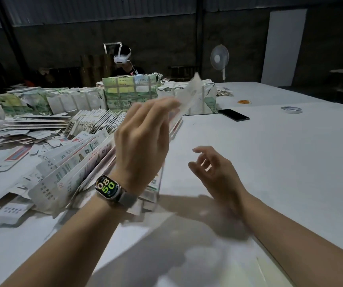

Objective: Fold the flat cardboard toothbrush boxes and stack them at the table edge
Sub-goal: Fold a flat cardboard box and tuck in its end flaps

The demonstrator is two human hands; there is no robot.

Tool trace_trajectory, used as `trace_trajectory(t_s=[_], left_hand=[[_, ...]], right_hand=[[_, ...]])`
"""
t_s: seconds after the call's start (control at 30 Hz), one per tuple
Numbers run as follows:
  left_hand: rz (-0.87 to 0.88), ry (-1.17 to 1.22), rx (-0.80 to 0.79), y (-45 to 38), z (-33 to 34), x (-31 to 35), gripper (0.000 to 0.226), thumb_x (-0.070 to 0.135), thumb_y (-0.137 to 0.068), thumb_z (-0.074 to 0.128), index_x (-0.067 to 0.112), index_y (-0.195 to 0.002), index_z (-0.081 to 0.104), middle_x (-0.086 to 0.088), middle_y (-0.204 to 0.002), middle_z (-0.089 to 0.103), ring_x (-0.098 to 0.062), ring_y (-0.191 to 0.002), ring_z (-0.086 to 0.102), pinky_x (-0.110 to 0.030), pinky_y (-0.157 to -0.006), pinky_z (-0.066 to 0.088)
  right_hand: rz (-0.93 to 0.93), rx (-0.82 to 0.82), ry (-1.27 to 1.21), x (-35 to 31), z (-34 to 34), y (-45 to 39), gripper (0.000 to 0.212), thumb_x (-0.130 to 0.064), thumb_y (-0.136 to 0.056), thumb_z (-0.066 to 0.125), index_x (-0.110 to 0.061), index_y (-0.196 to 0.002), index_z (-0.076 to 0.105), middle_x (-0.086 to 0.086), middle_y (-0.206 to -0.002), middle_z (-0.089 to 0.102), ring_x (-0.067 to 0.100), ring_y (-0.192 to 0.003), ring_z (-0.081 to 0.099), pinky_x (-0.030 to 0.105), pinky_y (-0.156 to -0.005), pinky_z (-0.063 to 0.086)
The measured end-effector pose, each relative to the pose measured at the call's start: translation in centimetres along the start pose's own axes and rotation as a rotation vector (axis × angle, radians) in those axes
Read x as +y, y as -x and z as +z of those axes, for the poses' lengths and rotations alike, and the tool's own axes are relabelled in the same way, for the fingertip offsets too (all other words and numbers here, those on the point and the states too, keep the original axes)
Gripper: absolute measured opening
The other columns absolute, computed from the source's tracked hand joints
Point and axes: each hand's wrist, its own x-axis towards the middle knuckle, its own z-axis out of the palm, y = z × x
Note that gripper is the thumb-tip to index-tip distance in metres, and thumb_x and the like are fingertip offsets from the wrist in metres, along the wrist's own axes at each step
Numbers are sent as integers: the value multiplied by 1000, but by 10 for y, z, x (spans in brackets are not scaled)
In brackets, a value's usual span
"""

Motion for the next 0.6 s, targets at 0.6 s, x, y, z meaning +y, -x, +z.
trace_trajectory(t_s=[0.6], left_hand=[[-1433, 955, -334, 62, 45, 37, 19, 37, -106, 46, 31, -124, 50, -4, -85, 78, -22, -73, 77, -29, -57, 59]], right_hand=[[298, -47, -722, -10, -9, 1, 22, -25, -104, 51, -16, -107, 71, 13, -94, 76, 32, -80, 75, 42, -72, 61]])
